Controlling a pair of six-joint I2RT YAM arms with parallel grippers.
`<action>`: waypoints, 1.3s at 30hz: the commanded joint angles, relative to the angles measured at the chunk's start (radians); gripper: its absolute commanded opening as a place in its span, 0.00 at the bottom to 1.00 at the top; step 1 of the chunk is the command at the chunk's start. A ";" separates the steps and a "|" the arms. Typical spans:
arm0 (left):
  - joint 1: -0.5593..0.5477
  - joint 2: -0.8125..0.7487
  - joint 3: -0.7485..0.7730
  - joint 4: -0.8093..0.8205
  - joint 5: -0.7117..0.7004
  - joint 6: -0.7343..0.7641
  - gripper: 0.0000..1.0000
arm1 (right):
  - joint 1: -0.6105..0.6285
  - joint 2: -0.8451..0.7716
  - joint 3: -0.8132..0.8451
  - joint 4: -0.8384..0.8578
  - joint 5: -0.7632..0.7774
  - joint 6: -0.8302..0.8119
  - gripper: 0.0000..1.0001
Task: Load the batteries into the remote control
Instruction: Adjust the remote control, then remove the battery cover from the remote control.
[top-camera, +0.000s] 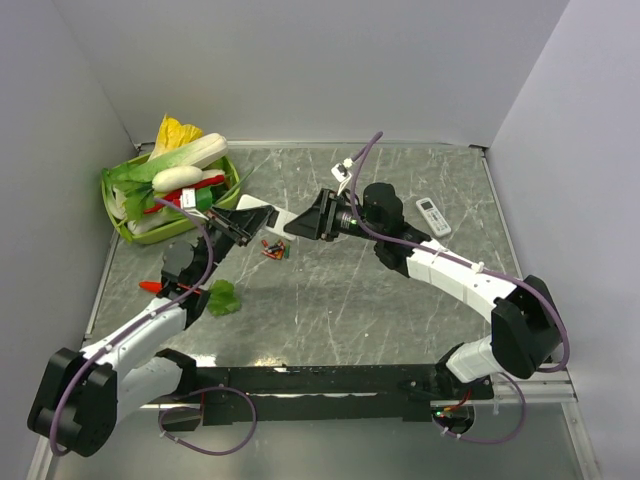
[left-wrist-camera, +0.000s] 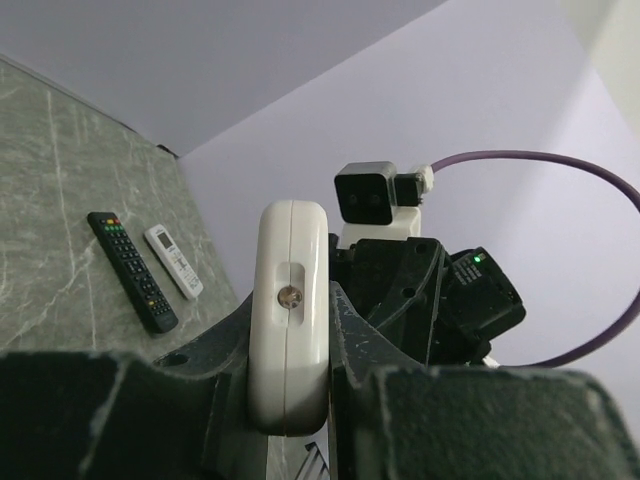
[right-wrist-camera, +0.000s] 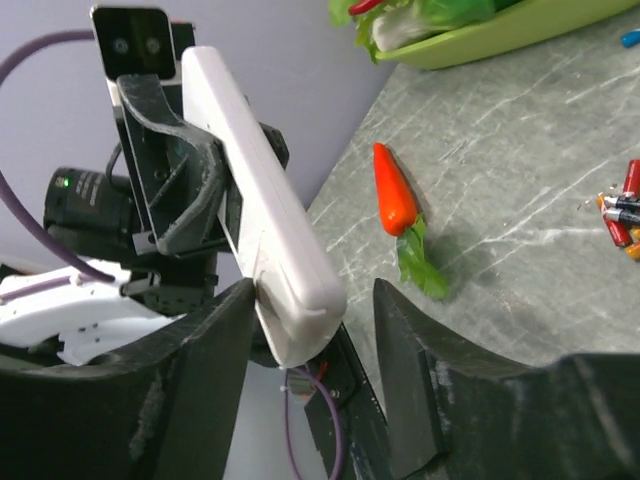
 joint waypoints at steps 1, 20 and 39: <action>-0.018 0.017 -0.001 0.078 -0.045 -0.033 0.02 | 0.008 0.010 0.014 0.031 0.050 0.041 0.50; -0.015 0.008 -0.047 0.104 -0.225 -0.118 0.02 | -0.028 -0.028 -0.113 0.016 0.079 0.071 0.33; -0.015 0.052 -0.051 0.073 -0.232 0.018 0.02 | -0.026 -0.022 -0.112 -0.140 0.157 0.081 0.31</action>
